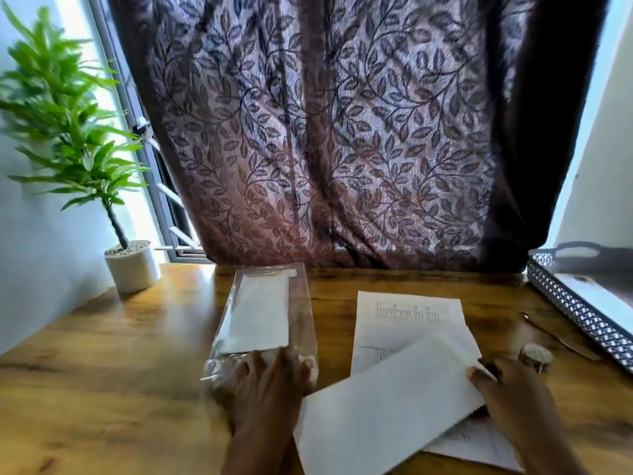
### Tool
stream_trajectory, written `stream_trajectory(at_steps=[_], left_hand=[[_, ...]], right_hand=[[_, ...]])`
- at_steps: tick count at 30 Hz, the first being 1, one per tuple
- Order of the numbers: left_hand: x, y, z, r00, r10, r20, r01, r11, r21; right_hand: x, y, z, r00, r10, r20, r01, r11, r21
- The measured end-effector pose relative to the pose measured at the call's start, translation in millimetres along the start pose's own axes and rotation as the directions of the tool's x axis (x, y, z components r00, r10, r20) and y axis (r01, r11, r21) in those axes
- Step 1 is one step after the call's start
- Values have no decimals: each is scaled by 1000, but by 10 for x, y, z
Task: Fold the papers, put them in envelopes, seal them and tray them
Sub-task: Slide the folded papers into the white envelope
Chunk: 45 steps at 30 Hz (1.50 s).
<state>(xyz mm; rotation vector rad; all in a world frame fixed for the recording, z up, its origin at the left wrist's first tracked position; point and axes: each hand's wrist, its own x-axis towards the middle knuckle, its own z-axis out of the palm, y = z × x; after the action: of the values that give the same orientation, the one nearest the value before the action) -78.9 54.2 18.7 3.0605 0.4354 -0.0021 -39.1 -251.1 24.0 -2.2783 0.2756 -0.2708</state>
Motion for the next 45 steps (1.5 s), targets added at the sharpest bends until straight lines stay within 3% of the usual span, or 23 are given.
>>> stream_trajectory(at_steps=[5, 11, 14, 16, 18, 21, 24, 26, 30, 38, 41, 45], left_hand=[[211, -438, 116, 990, -135, 27, 138, 981, -137], [420, -806, 230, 965, -257, 42, 261, 954, -147], [212, -713, 126, 949, -304, -82, 273, 924, -267], [-15, -462, 36, 919, -304, -251, 209, 915, -344], [-155, -124, -26, 908, -190, -372, 19, 908, -418], [-136, 322, -99, 915, 53, -400, -218, 899, -379], [-23, 612, -141, 935, 172, -311, -273, 908, -318], [32, 783, -116, 930, 214, -298, -318, 875, -364], [111, 965, -126, 928, 192, -319, -340, 786, -516], [302, 922, -161, 885, 268, -381, -458, 651, -606], [327, 918, -168, 864, 314, -394, -499, 636, -589], [319, 899, -185, 860, 349, -372, -509, 635, -581]], right_hand=[[44, 39, 1, 999, 10, -48, -10, 1000, 10], [6, 58, -10, 993, 27, -111, -16, 994, 104], [11, 84, 7, 992, 34, -118, -15, 987, 159], [1, 81, -4, 990, 51, -129, -18, 971, 238], [-50, 14, -18, 991, 93, -95, -43, 902, 430], [-116, -56, -19, 993, 118, 27, -104, 717, 689], [-151, -73, -7, 987, 125, 105, -160, 606, 780], [-165, -85, -17, 983, 118, 142, -184, 564, 805], [-184, -105, 7, 979, 52, 197, -191, 562, 805], [-151, -96, -39, 978, 79, 194, -205, 545, 813], [-125, -66, -79, 981, 85, 175, -194, 511, 837], [-113, -29, -92, 979, 23, 201, -175, 591, 787]])
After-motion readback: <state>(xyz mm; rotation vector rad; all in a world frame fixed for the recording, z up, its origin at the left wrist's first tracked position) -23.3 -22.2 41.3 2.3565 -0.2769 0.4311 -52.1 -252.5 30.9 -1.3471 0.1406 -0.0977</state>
